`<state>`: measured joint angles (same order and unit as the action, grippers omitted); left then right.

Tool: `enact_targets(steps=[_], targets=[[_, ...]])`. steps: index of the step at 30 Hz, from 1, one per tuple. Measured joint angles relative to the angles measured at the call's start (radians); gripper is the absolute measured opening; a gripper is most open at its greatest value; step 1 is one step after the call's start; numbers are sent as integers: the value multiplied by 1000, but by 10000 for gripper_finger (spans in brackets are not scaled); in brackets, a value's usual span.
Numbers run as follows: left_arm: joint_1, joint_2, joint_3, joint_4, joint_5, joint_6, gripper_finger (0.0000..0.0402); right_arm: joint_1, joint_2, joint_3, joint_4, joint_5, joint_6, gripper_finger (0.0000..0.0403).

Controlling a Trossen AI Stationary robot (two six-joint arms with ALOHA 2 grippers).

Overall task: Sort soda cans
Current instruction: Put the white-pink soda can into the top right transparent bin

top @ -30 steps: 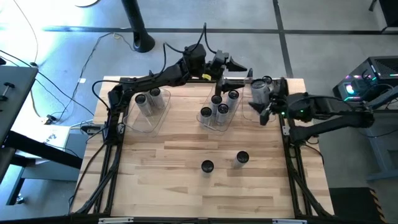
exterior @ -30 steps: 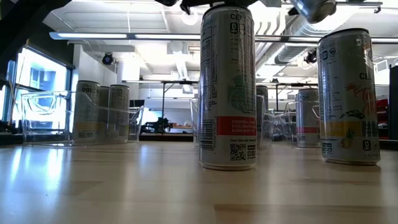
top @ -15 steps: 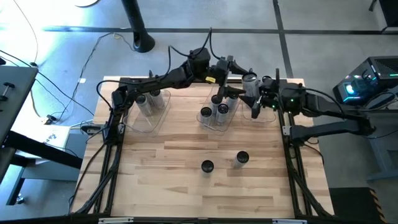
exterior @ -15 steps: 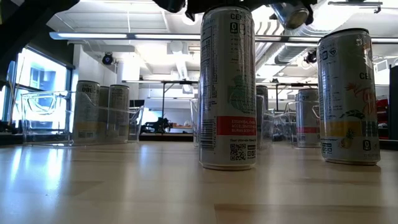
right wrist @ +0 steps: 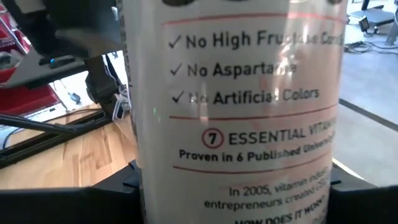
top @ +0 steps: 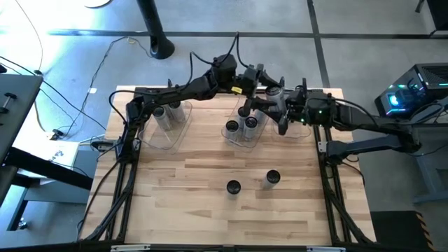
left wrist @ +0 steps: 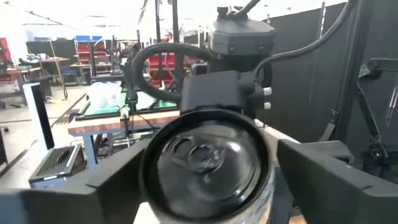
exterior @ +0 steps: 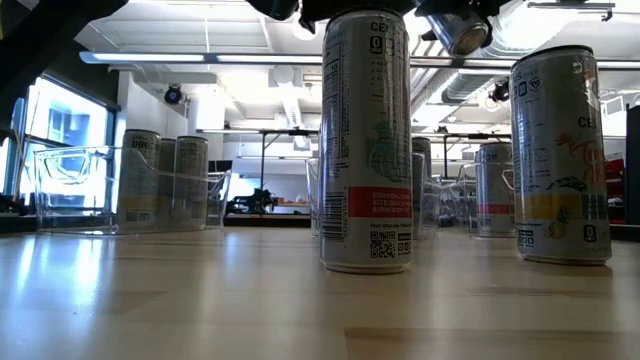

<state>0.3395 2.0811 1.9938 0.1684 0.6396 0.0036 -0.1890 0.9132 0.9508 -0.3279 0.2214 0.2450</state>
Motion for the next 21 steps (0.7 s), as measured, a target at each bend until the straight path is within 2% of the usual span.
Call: enact_targets(steps=[5,18,21], targets=[[7,-1,2,-23,-8,-10,245,-1,-2,23,-11,12,-44,221],[6,-2,2,-24,-34,24,242,1,-2,66,-86,45,-49,221],[8,-1,1,-31,-64,25,242,1,-5,68,-97,50,-16,243]])
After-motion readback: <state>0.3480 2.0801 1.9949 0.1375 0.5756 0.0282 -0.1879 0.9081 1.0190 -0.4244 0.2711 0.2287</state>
